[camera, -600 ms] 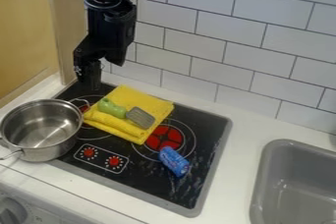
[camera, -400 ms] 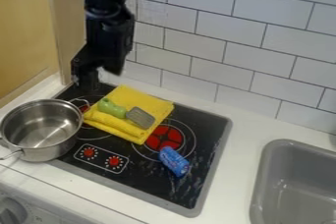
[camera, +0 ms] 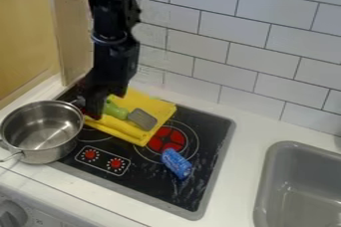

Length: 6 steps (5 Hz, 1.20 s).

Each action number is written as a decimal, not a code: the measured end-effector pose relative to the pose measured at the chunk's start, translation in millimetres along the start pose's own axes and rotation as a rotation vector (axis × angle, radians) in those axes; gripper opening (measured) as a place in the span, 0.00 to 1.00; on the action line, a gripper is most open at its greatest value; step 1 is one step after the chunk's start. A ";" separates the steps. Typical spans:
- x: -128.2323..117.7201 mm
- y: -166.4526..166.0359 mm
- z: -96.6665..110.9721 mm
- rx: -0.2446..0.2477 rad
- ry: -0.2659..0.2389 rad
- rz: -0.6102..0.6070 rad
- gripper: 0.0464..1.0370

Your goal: Move the green spatula to the upper right corner of the stove

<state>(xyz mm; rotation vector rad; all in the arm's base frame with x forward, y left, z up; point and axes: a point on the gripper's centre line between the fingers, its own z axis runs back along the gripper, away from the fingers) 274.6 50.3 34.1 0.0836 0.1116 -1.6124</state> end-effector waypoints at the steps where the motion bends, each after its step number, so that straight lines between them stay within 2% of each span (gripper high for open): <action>1: -0.5 7.6 -2.4 0.000 0.000 0.002 0.96; 5: -5.7 27.9 -14.2 -0.036 0.002 -0.004 0.96; 6: -6.3 32.4 -19.0 -0.042 0.001 -0.006 0.91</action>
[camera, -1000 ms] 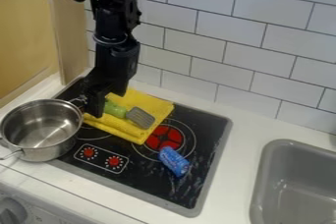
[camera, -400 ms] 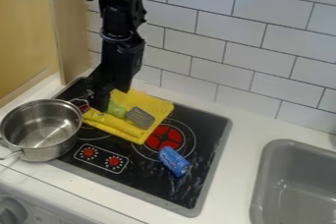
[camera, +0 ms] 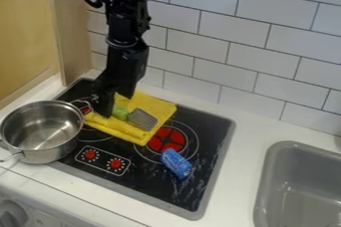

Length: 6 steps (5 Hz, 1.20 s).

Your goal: Move the green spatula to the upper right corner of the stove

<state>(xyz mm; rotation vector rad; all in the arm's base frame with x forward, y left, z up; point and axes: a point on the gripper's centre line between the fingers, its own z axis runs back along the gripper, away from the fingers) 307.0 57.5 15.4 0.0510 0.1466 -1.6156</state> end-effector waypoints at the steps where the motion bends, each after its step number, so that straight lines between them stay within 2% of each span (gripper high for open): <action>1: 0.7 -1.2 -7.7 -0.020 0.000 -0.005 0.61; 2: 0.4 1.0 -9.5 -0.021 0.001 -0.006 0.37; 4: 0.2 -0.3 -8.9 -0.029 0.002 -0.003 0.36; 5: -1.2 0.2 -1.0 -0.013 0.009 0.005 0.36; 6: -2.7 -0.5 19.4 0.039 0.013 0.014 0.36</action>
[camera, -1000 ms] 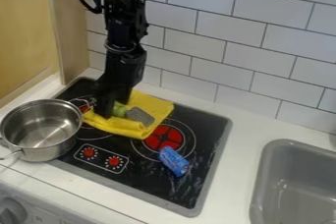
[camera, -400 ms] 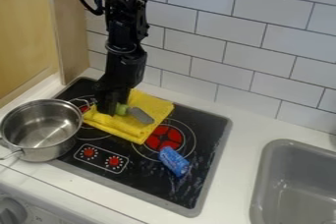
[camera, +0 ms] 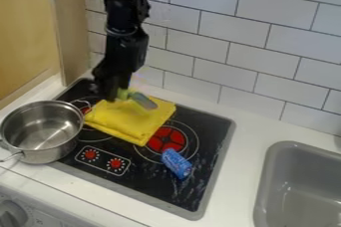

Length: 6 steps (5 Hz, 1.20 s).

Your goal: Move the green spatula to the upper right corner of the stove

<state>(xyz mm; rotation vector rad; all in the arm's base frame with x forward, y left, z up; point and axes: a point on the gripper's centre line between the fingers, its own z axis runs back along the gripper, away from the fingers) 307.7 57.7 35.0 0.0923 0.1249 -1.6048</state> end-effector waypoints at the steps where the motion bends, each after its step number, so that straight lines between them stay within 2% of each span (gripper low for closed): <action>1: 5.4 -7.0 13.2 0.023 -0.008 -0.009 0.36; 2: 7.5 -13.4 27.6 0.053 -0.007 -0.004 0.36; 4: 55.4 -9.3 37.6 0.078 -0.034 -0.123 0.36; 5: 76.5 4.3 35.5 0.079 -0.046 -0.170 0.36; 6: 94.0 15.2 24.1 0.056 -0.045 -0.215 0.36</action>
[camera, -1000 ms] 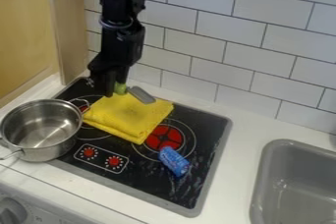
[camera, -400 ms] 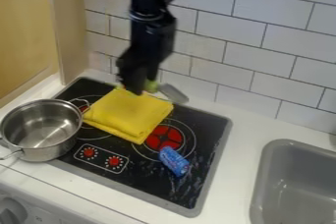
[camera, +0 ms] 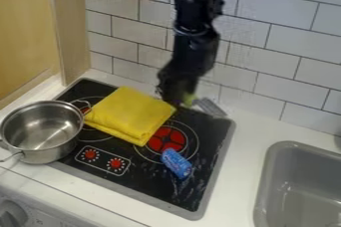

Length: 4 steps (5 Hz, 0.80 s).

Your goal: Move the green spatula to the upper right corner of the stove

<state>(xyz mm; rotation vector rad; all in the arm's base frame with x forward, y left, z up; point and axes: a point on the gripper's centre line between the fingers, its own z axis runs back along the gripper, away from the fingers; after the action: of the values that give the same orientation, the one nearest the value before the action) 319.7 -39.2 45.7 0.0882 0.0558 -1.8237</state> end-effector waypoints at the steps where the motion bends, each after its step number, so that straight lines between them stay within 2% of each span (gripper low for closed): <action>1: -0.6 8.3 -15.1 -0.037 0.014 -0.008 0.36; 3: 11.1 21.5 -36.2 -0.072 0.009 -0.058 0.36; 4: 16.0 23.3 -41.2 -0.084 0.010 -0.067 0.43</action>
<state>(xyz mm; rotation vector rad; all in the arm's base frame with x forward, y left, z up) 339.6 -57.0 3.4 0.0363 0.1439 -1.8858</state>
